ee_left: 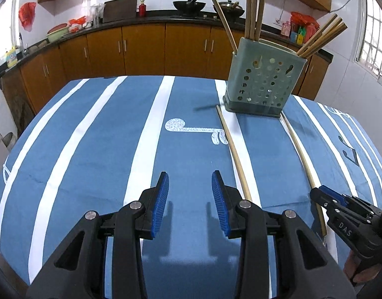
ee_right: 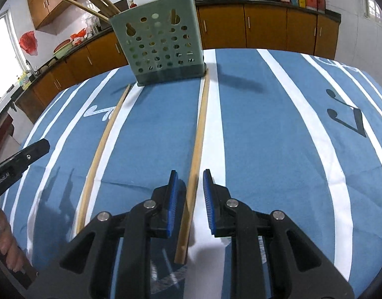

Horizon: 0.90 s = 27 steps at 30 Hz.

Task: Organize utensils
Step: 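Move both open grippers back toward the last chopsticks on the table, then grasp a wooden chopstick with the right gripper while the left gripper grasps another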

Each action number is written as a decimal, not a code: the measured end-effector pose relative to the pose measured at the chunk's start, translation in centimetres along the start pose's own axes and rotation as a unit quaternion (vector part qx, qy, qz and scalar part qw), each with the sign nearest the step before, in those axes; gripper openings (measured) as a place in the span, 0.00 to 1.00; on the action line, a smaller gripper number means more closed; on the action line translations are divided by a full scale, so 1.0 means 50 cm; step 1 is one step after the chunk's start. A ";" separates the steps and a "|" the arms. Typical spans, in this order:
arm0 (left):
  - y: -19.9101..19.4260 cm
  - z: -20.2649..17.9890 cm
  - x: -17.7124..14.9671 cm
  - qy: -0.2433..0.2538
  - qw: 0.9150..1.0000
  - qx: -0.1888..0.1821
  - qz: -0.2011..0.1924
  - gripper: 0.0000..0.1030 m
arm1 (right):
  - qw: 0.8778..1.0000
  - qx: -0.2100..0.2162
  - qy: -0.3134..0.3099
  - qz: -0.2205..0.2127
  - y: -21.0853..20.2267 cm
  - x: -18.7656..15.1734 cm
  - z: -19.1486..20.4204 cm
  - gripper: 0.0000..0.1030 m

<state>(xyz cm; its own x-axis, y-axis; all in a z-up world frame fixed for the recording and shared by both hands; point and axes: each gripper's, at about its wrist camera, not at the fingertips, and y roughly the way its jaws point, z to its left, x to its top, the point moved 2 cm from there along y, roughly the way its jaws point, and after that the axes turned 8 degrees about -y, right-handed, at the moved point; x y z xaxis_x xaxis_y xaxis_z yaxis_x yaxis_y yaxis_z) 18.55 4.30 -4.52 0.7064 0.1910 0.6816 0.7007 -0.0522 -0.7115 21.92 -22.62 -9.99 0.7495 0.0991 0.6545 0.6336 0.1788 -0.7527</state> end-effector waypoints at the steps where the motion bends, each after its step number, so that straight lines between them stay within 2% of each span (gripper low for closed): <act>1: 0.002 -0.001 0.000 0.000 1.000 0.000 0.002 0.36 | 1.000 -0.004 -0.003 -0.001 0.001 0.000 0.002 0.21; 4: 0.006 -0.003 -0.003 -0.001 1.000 -0.001 0.006 0.36 | 1.000 -0.010 -0.004 -0.003 0.002 0.001 0.003 0.20; 11: 0.015 -0.010 -0.010 -0.003 1.000 -0.006 0.017 0.36 | 0.999 -0.030 -0.005 -0.008 0.006 0.001 -0.001 0.09; 19: 0.018 -0.029 -0.015 0.003 0.999 -0.024 0.028 0.36 | 0.999 -0.041 0.011 -0.007 0.008 0.006 -0.019 0.08; 27: 0.025 -0.069 -0.030 0.022 0.997 -0.057 0.045 0.36 | 0.994 -0.084 0.073 0.000 -0.001 0.011 -0.100 0.08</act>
<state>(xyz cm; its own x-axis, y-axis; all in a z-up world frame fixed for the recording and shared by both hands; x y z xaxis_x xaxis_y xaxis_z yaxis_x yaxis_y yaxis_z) 18.73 0.54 -5.85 0.7695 0.1371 0.6238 0.6386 -0.1794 -0.7483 23.24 -27.46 -9.96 0.7619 -0.0455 0.6461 0.6472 0.0126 -0.7622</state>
